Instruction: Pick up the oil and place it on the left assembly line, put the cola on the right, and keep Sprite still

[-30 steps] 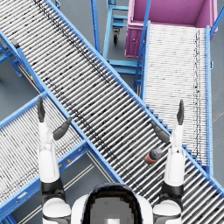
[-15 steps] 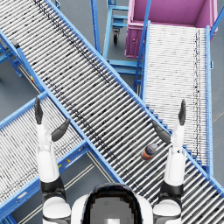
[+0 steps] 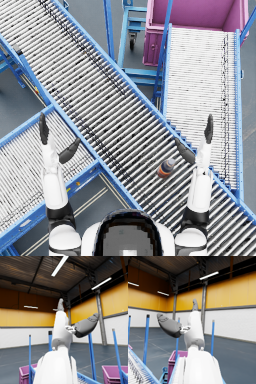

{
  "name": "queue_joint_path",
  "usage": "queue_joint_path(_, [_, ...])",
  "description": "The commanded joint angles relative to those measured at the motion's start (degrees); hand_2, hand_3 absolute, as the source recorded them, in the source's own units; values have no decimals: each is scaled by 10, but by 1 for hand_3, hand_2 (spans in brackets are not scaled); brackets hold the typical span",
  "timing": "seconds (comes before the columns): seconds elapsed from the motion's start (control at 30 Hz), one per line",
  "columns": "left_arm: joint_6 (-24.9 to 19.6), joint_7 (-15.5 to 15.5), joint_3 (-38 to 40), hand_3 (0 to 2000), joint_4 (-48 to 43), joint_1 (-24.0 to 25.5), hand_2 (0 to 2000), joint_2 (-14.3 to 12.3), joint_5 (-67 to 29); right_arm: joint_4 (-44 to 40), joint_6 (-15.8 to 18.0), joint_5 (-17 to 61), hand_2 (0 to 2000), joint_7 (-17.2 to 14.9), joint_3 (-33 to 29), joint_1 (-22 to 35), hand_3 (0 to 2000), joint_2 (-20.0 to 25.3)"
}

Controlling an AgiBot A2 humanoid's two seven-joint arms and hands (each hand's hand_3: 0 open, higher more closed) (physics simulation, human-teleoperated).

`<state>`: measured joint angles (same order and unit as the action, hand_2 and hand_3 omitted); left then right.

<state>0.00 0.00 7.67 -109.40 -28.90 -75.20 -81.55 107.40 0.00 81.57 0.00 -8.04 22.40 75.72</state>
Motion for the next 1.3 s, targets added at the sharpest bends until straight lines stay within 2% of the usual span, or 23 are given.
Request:
queue_joint_path(0.03, [0, 0, 0, 0, 1, 0, 0, 0, 0, 1, 0, 0, 0, 0, -4, 2, 0, 0])
queue_joint_path(0.7, [0, 0, -1, 0, 9, 3, 0, -6, 0, 4, 0, 0, 0, 0, 10, -21, 0, 11])
queue_joint_path(1.17, [0, 0, -7, 0, 1, 17, 0, -13, 0, 22, 0, 0, 0, 0, 141, -105, 0, 11])
queue_joint_path(1.3, [0, 0, -9, 0, 0, 28, 0, -16, 0, -6, 0, 0, 0, 0, 167, -119, 0, 9])
